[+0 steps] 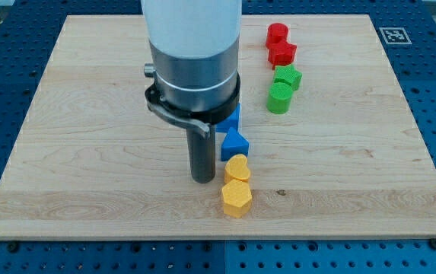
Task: Push the yellow hexagon slightly right
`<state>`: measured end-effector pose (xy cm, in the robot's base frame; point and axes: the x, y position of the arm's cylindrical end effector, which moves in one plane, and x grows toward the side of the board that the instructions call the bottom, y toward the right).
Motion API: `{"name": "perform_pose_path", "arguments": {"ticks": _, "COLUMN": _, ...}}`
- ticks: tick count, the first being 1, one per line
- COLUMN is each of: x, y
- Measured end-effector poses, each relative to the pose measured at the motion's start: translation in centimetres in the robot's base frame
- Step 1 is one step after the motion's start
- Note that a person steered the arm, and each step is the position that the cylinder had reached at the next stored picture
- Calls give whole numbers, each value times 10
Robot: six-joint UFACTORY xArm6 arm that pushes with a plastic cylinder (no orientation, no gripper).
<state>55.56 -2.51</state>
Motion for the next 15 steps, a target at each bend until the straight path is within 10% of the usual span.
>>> {"name": "perform_pose_path", "arguments": {"ticks": 15, "x": 35, "y": 120}}
